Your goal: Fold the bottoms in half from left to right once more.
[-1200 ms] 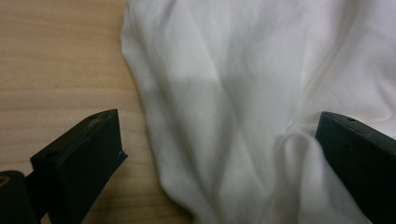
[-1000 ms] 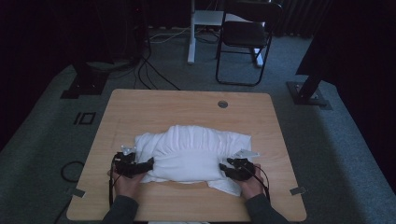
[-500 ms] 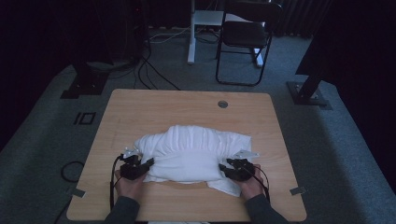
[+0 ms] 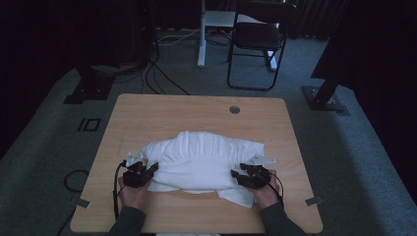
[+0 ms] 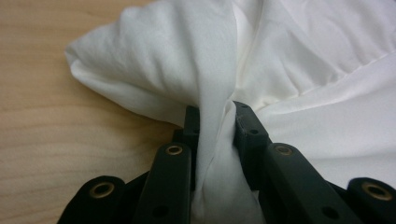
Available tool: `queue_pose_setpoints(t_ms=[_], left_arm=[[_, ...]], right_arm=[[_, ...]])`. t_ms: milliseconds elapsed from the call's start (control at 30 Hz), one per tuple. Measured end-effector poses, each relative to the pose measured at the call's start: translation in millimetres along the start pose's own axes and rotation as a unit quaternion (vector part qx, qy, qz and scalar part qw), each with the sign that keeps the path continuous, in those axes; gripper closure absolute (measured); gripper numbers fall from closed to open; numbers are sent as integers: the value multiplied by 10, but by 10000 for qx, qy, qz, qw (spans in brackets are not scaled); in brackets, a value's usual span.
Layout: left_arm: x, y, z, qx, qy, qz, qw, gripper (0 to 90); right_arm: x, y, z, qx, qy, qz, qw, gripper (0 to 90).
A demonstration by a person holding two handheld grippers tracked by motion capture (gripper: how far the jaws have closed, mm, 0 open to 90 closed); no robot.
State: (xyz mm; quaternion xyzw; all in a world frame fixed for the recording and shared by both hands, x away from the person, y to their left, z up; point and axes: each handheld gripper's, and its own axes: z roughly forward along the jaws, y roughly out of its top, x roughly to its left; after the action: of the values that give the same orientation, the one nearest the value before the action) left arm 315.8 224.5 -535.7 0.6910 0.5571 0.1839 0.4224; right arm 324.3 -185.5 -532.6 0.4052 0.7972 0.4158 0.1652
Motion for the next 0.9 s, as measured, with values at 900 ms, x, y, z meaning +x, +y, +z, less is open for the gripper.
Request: queue_pose_setpoints(t_ms=[900], left_arm=[[-522, 854, -397, -1049, -589, 977, 9879, 802]], right_arm=[[563, 411, 844, 572, 742, -598, 9938, 502]])
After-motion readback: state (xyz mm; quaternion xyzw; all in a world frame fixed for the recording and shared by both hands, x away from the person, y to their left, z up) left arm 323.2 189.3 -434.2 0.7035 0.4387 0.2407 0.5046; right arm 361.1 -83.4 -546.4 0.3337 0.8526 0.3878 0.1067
